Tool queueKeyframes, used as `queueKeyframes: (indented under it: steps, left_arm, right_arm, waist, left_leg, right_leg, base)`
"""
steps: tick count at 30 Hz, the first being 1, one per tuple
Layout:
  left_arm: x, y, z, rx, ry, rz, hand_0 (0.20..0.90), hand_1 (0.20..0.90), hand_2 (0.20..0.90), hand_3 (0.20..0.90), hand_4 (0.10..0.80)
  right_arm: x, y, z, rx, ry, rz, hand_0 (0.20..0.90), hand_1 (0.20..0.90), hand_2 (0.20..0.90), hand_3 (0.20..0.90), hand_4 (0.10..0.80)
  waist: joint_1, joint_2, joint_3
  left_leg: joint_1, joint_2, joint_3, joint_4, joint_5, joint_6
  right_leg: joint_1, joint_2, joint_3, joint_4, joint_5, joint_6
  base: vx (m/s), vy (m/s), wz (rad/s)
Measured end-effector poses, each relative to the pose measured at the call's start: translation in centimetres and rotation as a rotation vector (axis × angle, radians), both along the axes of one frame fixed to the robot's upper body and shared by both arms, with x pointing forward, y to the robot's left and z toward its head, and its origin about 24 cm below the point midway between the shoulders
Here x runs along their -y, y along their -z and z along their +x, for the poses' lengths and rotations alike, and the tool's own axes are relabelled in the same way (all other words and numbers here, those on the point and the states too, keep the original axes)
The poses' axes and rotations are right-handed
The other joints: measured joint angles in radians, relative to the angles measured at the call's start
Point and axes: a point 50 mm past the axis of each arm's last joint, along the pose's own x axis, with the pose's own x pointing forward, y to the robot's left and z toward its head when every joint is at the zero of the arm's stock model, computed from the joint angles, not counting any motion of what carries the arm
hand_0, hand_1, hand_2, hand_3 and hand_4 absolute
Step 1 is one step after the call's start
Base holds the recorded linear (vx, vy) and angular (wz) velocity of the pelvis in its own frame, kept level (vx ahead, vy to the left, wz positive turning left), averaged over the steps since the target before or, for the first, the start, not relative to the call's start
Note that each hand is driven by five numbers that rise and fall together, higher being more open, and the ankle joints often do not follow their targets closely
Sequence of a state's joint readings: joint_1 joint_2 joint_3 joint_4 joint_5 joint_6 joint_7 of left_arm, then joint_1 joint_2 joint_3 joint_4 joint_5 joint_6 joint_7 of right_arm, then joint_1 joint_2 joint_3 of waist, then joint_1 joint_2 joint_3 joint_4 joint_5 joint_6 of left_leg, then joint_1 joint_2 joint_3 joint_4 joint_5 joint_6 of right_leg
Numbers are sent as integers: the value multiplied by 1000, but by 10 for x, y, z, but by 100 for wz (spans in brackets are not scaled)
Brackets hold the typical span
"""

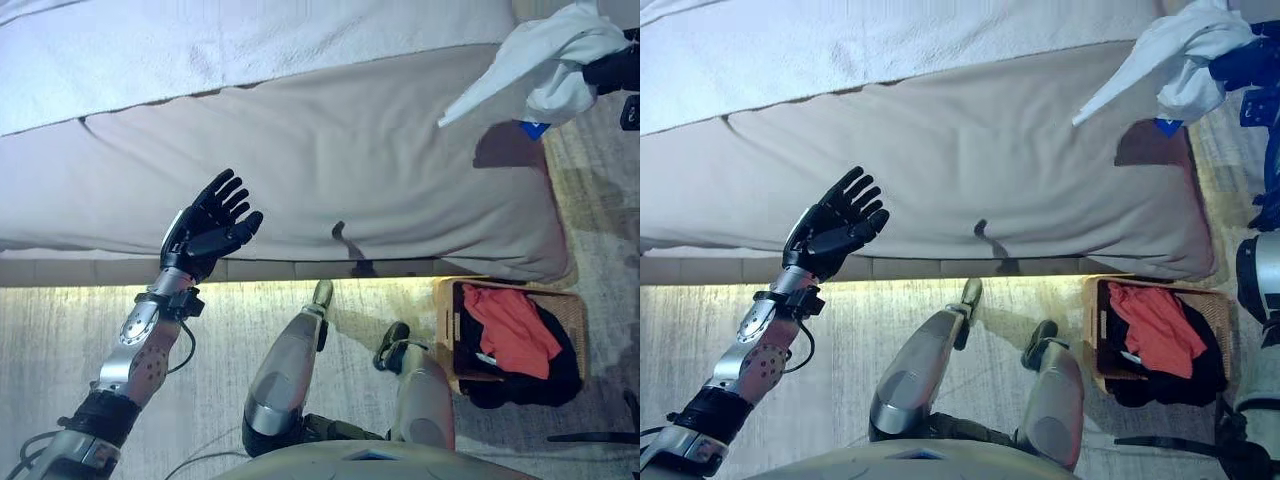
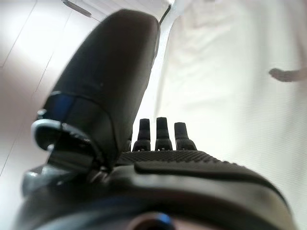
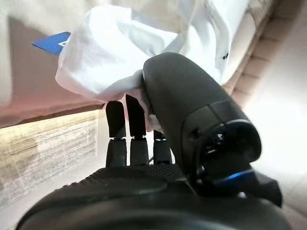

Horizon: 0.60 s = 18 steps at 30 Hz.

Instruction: Pick up the clothes from the bed and place them into the basket

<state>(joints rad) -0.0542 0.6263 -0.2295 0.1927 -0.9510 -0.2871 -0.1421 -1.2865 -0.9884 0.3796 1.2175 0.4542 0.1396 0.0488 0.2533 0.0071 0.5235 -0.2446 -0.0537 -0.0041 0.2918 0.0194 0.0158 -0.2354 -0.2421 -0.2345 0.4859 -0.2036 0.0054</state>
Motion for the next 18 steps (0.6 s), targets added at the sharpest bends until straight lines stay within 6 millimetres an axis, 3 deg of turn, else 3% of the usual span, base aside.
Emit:
queueKeyframes:
  steps: [4, 7, 9, 12, 18]
  left_arm:
    - [1, 17, -1, -61, -35, 13, 900, 900, 900, 900, 800]
    - [2, 25, -4, -100, -53, 25, 900, 900, 900, 900, 800]
    - [5, 27, 0, -105, -51, 29, 900, 900, 900, 900, 800]
    - [10, 34, 3, -126, -67, 13, 900, 900, 900, 900, 800]
    - [8, 61, -2, -244, -132, 15, 900, 900, 900, 900, 800]
  right_arm:
    - [4, 29, -3, -55, -54, 30, 300, 300, 300, 200, 100]
    - [5, 62, -8, -95, -106, 42, 300, 300, 300, 200, 100]
    - [6, 68, -10, -106, -110, 41, 300, 300, 300, 200, 100]
    - [12, 94, -22, -133, -108, 50, 300, 300, 300, 200, 100]
    - [17, 186, -62, -347, -73, 75, 300, 300, 300, 200, 100]
  waist:
    - [-25, -21, -17]
    - [-66, -67, -131]
    - [-99, -68, -141]
    - [-152, -77, -198]
    - [-254, -81, -291]
  left_leg:
    - [143, 18, 28, -75, 1, 4]
    - [160, 30, 56, -134, 5, 2]
    - [196, 35, 71, -149, 5, 2]
    - [245, 37, 97, -198, 5, 2]
    - [349, 51, 159, -311, 5, 2]
  right_leg:
    - [146, 30, 11, -124, 59, 35]
    - [158, 52, 34, -199, 95, 56]
    - [210, 70, 39, -257, 118, 57]
    - [256, 83, 69, -344, 146, 65]
    - [349, 116, 130, -505, 210, 72]
  base:
    - [135, 53, -21]
    - [104, 47, -36]
    - [48, 44, -26]
    - [43, 51, -32]
    - [11, -11, -37]
